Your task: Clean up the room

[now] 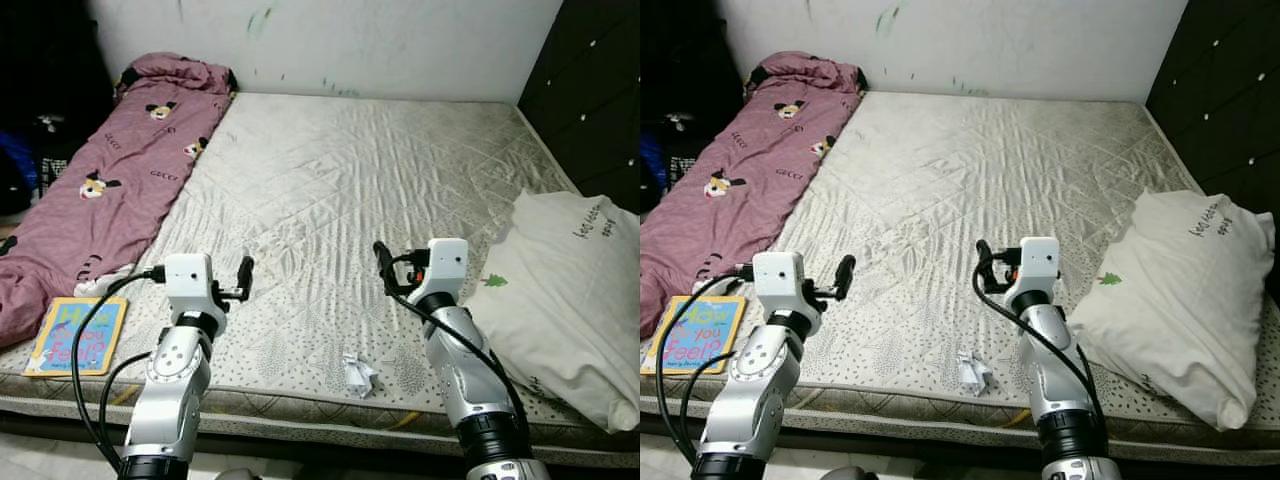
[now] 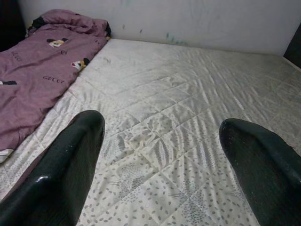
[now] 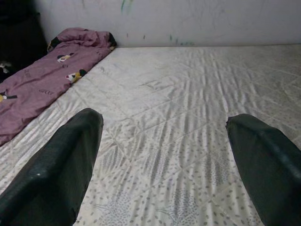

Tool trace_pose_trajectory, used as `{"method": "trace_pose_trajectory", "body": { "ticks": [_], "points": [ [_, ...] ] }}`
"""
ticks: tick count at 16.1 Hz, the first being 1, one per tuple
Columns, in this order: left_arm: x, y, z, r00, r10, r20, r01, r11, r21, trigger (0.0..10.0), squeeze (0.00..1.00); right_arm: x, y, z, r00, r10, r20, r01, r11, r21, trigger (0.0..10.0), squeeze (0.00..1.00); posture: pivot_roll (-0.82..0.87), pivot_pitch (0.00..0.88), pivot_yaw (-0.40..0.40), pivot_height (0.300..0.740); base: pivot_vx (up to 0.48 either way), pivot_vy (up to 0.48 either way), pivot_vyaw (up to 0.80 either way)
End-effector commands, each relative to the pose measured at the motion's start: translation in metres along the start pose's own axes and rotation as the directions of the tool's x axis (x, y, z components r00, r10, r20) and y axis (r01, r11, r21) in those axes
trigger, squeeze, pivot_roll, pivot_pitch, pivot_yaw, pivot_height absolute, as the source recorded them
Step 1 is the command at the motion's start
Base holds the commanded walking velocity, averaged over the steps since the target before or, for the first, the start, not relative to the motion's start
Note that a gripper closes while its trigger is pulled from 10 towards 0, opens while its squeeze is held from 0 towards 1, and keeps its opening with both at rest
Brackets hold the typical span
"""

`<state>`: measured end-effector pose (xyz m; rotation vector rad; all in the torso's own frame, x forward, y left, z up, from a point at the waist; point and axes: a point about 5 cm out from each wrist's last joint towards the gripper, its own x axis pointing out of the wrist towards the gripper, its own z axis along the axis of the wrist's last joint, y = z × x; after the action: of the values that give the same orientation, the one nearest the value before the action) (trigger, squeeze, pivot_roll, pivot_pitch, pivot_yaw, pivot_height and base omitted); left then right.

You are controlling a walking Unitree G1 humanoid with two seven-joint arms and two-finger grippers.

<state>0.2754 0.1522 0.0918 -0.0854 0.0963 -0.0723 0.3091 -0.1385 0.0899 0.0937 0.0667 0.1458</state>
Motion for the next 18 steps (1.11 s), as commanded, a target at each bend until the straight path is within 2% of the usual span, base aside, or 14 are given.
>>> {"method": "trace_pose_trajectory", "body": {
  "ticks": [1,10,11,13,18],
  "points": [
    [0.002,0.003,0.002,1.000,0.014,-0.001,-0.014,1.000,0.002,10.0,0.00,0.000,0.000,0.005,1.000,0.004,0.014,-0.004,1.000,0.001,10.0,0.00,0.07,0.000,0.021,0.686,0.000,0.000,0.00],
    [0.001,0.002,0.001,1.000,0.016,0.003,-0.016,1.000,0.007,10.0,0.00,0.001,0.003,0.006,1.000,0.018,0.021,-0.018,1.000,-0.005,10.0,0.00,0.07,0.000,0.015,0.600,0.000,0.000,0.00],
    [0.002,0.002,0.006,0.999,0.028,0.035,-0.029,1.000,0.011,10.0,0.00,0.001,0.003,0.006,1.000,0.019,0.025,-0.019,1.000,-0.005,10.0,0.00,0.07,0.000,0.015,0.591,0.000,0.000,0.00],
    [0.003,0.000,0.012,0.997,0.013,0.075,-0.013,1.000,0.011,10.0,0.00,0.001,0.002,0.006,1.000,0.019,0.025,-0.019,1.000,0.000,10.0,0.00,0.07,0.000,0.013,0.591,0.000,0.000,0.00],
    [0.003,0.002,0.010,0.998,0.029,0.063,-0.030,1.000,0.002,10.0,0.00,0.002,0.004,0.007,0.999,0.026,0.027,-0.026,1.000,-0.002,10.0,0.00,0.07,0.000,0.012,0.591,0.000,0.000,0.00]
  ]
}}
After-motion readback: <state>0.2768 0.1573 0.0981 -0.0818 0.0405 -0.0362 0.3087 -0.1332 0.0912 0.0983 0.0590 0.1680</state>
